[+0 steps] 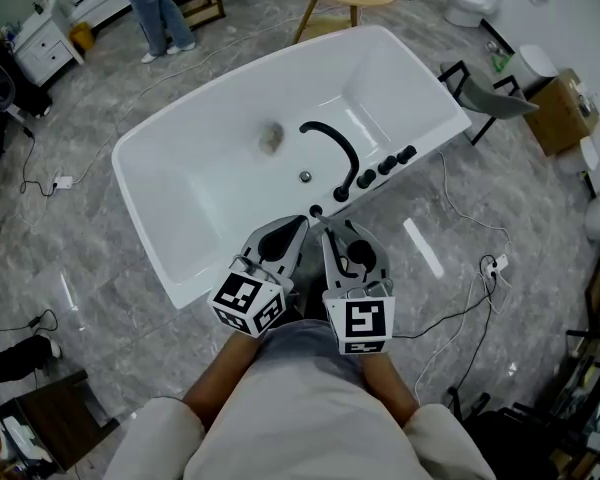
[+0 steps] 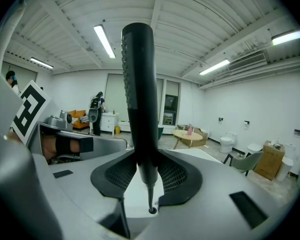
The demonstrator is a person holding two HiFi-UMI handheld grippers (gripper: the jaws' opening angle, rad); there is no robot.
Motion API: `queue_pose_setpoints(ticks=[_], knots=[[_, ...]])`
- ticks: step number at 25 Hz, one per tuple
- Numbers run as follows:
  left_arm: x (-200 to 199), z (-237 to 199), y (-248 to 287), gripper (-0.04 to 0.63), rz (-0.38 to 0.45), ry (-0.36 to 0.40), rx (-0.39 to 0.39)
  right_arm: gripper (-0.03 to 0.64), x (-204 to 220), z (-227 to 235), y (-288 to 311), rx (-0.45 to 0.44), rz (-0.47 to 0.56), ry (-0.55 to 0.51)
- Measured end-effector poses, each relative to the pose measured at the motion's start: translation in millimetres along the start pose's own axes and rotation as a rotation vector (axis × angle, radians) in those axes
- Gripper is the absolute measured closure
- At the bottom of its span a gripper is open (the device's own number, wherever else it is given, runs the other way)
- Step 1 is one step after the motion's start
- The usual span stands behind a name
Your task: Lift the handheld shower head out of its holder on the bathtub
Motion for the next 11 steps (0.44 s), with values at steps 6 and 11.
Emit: queue_pose_setpoints(ticks=[6,11], knots=[[0.5,-1.1,2.4,0.589,-0.005,-0.009,-0.007,0.472,0.7,2.8,0.7,0.004,-0.001,0.007],[4.1,-3.7,2.5,0.591,-0.012,-0.013,-0.010,0.472,3.1,0.9,1.7,0.001,-0.001,0.008]])
Point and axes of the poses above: the fingertips, and each gripper's own axes: y forward along the fingers, z to its right, x out of its underside, the point moved 5 cm from there along -y, backward along the fingers, and after that the axes turned 12 degrees about -y, right-handed, at the moved point
